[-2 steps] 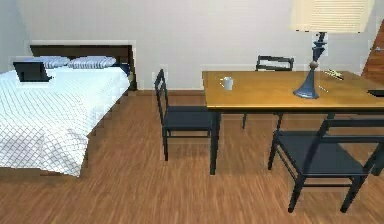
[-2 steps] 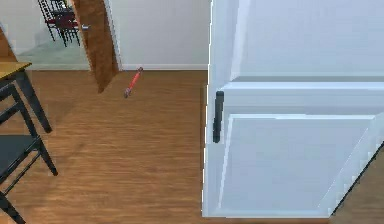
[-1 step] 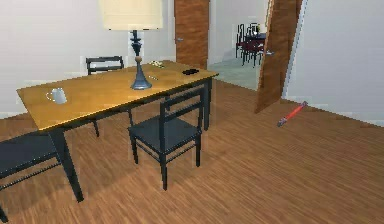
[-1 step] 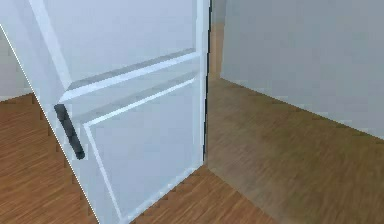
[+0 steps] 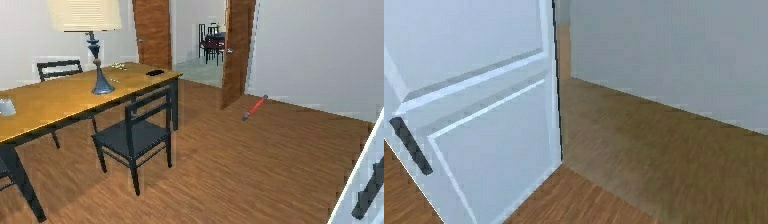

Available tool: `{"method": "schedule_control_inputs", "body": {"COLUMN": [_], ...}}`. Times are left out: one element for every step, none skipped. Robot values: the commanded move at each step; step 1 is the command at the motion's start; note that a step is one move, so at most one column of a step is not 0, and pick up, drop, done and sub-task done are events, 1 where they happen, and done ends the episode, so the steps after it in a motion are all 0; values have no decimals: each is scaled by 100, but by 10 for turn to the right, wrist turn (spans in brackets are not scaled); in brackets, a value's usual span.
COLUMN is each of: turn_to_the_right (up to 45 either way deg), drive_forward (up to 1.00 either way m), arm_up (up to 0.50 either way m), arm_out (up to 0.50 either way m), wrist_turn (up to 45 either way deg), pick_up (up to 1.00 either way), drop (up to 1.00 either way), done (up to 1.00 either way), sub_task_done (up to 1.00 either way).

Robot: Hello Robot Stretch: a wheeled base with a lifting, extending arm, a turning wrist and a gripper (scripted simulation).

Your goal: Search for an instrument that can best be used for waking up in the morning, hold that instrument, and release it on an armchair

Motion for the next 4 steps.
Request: {"method": "schedule_control_inputs", "body": {"turn_to_the_right": [0, 120, 0, 150], "drive_forward": [35, 0, 100, 0], "arm_up": [0, 0, 0, 0], "arm_out": [0, 0, 0, 0], "wrist_turn": [0, 0, 0, 0], "pick_up": [0, 0, 0, 0], "drop": [0, 0, 0, 0], "done": [0, 0, 0, 0], "sub_task_done": [0, 0, 0, 0]}}
